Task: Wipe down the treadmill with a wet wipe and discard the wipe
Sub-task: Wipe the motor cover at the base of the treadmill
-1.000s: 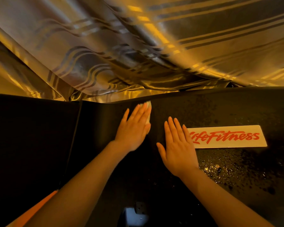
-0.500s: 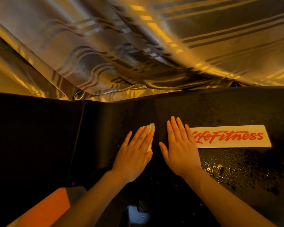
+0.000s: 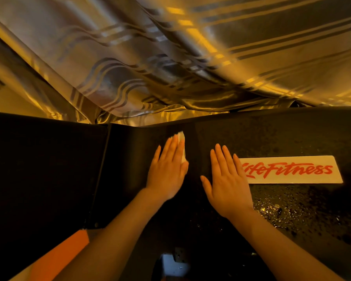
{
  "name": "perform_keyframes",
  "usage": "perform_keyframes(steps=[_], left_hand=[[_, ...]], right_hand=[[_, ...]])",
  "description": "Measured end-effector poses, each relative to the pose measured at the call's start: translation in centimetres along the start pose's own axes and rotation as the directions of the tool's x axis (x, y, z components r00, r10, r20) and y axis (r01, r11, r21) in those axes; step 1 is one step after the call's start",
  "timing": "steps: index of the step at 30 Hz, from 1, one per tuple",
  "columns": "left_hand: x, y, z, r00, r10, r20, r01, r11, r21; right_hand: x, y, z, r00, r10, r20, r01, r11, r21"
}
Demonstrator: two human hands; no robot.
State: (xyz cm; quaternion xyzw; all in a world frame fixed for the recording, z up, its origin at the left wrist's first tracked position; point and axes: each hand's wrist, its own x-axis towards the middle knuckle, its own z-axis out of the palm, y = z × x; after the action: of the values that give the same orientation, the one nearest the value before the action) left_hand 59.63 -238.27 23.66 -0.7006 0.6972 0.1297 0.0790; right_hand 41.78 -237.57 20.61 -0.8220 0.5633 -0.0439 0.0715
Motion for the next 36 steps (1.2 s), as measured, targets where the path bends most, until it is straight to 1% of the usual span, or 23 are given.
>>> perform_keyframes(steps=[3,5,7,11,15,17,20,23,25,28,30,34,36], left_hand=[[-3.7,0.0,1.0,0.999,0.018,0.041,-0.020,0.998,0.057],[-4.2,-0.3,1.4,0.999,0.038,0.032,-0.041,0.994,0.102],[-3.1,-0.7,1.2,1.000,0.023,0.008,-0.024,0.996,0.087],[1.9,-1.7,-0.2,0.997,-0.054,-0.047,0.056,0.998,0.030],[4.7,-1.7,-1.1,0.994,-0.109,-0.029,0.109,0.994,-0.006],[3.6,-1.2,-0.9,0.992,-0.119,-0.039,0.118,0.993,-0.019],[-0.9,-0.4,0.5,0.992,-0.113,-0.058,0.113,0.994,-0.013],[-5.1,-0.3,1.9,0.993,-0.112,-0.036,0.112,0.994,0.018],[-5.8,-0.5,2.4,0.993,-0.117,-0.028,0.118,0.992,0.031],[-4.2,-0.9,1.8,0.990,-0.136,-0.046,0.139,0.988,0.061],[-1.8,-1.6,0.9,0.985,-0.165,-0.047,0.167,0.985,0.049],[3.2,-3.0,-0.8,0.975,-0.221,-0.008,0.221,0.975,0.027],[3.9,-3.0,-1.0,0.974,-0.227,-0.001,0.227,0.973,0.029]], right_hand=[[0.0,0.0,0.1,1.000,-0.001,0.003,0.001,1.000,-0.005],[0.0,0.0,0.0,1.000,0.000,0.000,0.000,1.000,-0.012],[0.0,0.0,0.0,1.000,0.001,-0.003,-0.001,1.000,-0.018],[0.0,0.0,0.1,1.000,-0.003,-0.002,0.003,1.000,-0.027],[0.1,0.0,0.0,1.000,0.001,0.005,-0.001,1.000,-0.026],[0.0,0.0,0.0,1.000,0.002,0.005,-0.002,1.000,-0.025],[0.0,0.1,0.0,1.000,0.000,0.000,0.000,1.000,-0.027],[0.0,0.0,0.0,1.000,-0.002,-0.001,0.002,1.000,-0.026],[0.0,0.0,0.0,1.000,0.001,-0.001,-0.001,1.000,-0.022],[0.0,0.0,-0.1,1.000,0.002,-0.008,-0.002,1.000,-0.022],[0.0,0.0,-0.1,1.000,0.002,-0.006,-0.002,1.000,-0.024],[0.0,0.0,-0.1,1.000,0.000,-0.007,-0.001,1.000,-0.023],[0.0,0.0,-0.1,1.000,-0.001,-0.004,0.000,1.000,-0.020]])
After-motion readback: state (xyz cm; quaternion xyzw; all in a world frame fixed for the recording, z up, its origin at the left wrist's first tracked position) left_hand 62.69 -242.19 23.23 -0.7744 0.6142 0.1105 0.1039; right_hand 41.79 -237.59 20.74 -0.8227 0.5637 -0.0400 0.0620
